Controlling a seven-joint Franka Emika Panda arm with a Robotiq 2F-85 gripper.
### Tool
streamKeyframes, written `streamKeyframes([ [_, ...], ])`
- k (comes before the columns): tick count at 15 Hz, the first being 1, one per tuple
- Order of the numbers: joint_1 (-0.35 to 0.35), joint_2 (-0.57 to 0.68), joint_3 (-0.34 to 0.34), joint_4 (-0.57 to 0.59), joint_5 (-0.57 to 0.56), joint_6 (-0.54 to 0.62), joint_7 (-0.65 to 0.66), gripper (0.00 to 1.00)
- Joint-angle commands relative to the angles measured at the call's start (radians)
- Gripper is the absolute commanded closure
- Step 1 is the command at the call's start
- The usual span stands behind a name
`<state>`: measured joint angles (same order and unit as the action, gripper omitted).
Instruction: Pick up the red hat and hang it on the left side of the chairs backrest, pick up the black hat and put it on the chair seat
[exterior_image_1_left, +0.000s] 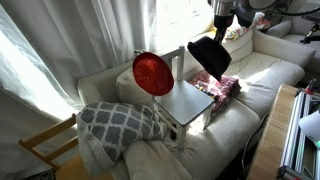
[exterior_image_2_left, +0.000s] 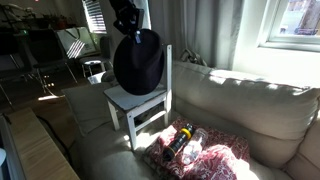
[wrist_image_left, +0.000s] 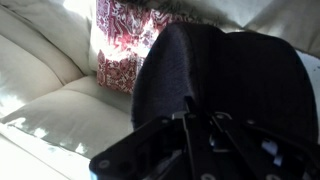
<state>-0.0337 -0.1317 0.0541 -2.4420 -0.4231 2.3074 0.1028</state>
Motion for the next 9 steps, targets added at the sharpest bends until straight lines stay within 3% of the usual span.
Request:
streamKeyframes([
  [1,0.033,0.002,0.023,0.0,-0.029,-0.115,-0.015,0.98],
  [9,0.099,0.217,0.073,0.071,-0.047,-0.074,0.321,0.98],
])
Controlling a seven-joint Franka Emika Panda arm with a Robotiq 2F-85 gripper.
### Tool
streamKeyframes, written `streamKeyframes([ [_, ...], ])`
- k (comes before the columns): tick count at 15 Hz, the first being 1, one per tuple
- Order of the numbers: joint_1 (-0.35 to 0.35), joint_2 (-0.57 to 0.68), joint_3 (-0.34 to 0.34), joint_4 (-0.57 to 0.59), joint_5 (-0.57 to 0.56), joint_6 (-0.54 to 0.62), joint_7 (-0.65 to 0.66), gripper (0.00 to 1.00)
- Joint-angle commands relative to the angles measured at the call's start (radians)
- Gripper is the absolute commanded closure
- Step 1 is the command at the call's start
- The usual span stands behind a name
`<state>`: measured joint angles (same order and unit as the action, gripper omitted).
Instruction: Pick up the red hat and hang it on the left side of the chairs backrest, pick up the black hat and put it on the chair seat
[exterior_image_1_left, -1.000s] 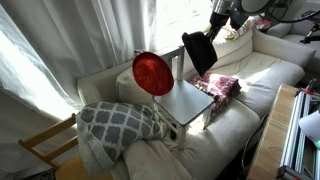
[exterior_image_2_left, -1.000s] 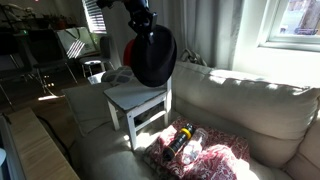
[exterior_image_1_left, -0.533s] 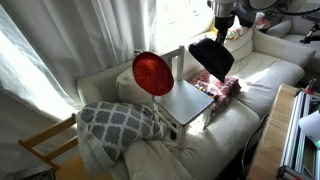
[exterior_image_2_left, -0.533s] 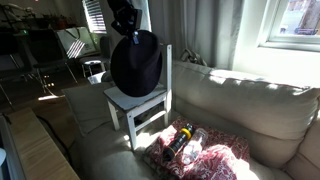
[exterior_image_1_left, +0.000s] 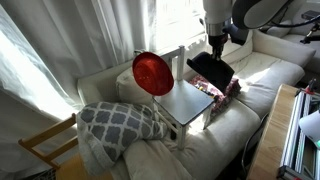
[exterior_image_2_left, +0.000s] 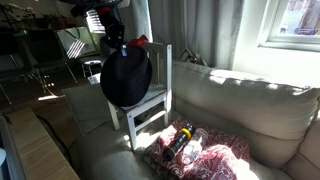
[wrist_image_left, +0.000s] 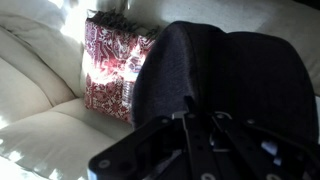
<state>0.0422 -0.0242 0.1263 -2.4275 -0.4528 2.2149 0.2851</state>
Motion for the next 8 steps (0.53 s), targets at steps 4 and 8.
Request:
streamKeyframes([
  [4,0.067,0.246,-0.022,0.133,-0.008,0.052,0.309,0.98],
  [8,0.11,0.368,-0.05,0.23,0.029,0.099,0.415,0.98],
])
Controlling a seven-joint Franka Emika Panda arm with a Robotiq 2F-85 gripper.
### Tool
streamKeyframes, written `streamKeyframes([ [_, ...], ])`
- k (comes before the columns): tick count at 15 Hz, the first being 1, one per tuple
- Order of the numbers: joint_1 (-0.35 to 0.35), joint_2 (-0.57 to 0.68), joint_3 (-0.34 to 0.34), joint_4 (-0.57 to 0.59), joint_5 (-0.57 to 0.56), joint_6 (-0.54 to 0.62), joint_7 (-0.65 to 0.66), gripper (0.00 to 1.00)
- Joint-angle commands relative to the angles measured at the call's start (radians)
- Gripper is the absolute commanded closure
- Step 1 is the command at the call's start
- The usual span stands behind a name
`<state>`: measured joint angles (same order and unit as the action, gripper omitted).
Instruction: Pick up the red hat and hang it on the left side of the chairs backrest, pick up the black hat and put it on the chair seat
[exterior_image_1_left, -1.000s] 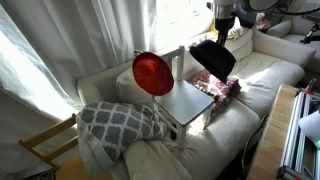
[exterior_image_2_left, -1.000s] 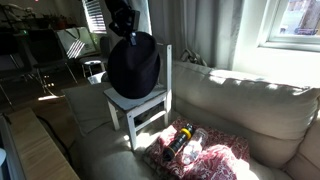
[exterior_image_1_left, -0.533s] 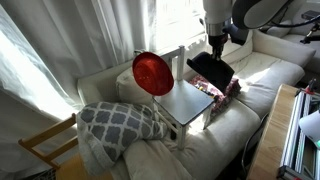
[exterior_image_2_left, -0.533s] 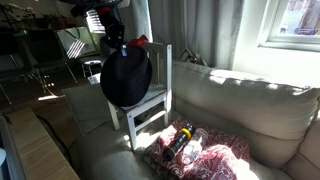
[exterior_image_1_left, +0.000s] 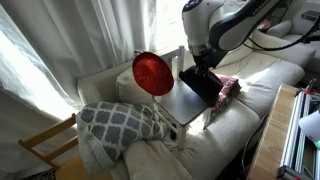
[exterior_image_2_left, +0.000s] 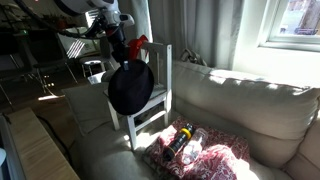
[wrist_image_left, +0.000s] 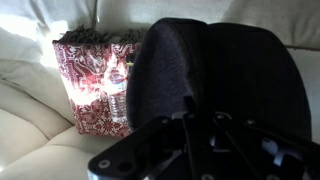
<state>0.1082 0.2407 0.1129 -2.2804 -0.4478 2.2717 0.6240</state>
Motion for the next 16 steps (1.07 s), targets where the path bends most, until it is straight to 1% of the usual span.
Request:
streamKeyframes([
  [1,0.054,0.128,-0.045,0.103,0.029,0.063,0.102,0.98],
  [5,0.094,0.209,-0.091,0.159,0.028,0.137,0.186,0.98],
  [10,0.118,0.269,-0.134,0.189,0.066,0.256,0.253,0.98],
  [11,0.124,0.277,-0.144,0.194,0.07,0.269,0.258,0.67],
  [12,0.123,0.28,-0.148,0.193,0.085,0.288,0.255,0.65],
  [13,0.134,0.28,-0.163,0.195,0.079,0.299,0.259,0.6],
  [14,0.147,0.269,-0.182,0.194,0.061,0.292,0.259,0.51],
  [16,0.153,0.234,-0.197,0.189,0.06,0.267,0.242,0.38],
])
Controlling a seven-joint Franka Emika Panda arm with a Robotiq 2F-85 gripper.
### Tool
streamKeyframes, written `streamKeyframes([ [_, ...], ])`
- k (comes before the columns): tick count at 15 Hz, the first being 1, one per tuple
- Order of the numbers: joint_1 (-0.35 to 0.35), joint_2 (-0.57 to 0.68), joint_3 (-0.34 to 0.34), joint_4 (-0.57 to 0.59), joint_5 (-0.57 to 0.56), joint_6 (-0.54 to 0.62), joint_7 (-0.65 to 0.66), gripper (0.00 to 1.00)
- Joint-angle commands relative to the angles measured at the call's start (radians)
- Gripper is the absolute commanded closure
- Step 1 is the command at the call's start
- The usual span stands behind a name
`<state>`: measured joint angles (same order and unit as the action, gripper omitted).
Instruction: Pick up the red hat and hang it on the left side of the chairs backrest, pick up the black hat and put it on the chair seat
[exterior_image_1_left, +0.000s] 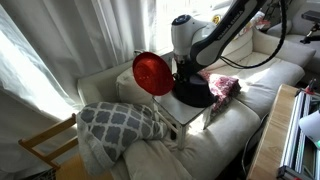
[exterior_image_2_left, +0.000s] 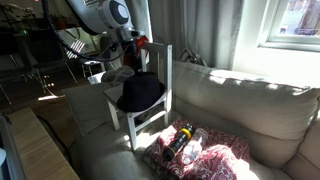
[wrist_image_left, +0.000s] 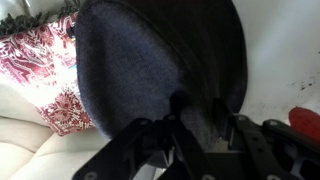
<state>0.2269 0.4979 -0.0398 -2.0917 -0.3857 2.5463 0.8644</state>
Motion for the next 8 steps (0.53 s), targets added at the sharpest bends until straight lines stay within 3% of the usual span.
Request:
streamKeyframes([
  [1,0.03,-0.044,-0.045,-0.007,0.006,-0.007,-0.005,0.29],
  [5,-0.008,-0.128,-0.019,-0.042,0.065,-0.007,-0.072,0.0],
  [8,-0.064,-0.214,0.009,-0.091,0.137,-0.003,-0.255,0.0],
])
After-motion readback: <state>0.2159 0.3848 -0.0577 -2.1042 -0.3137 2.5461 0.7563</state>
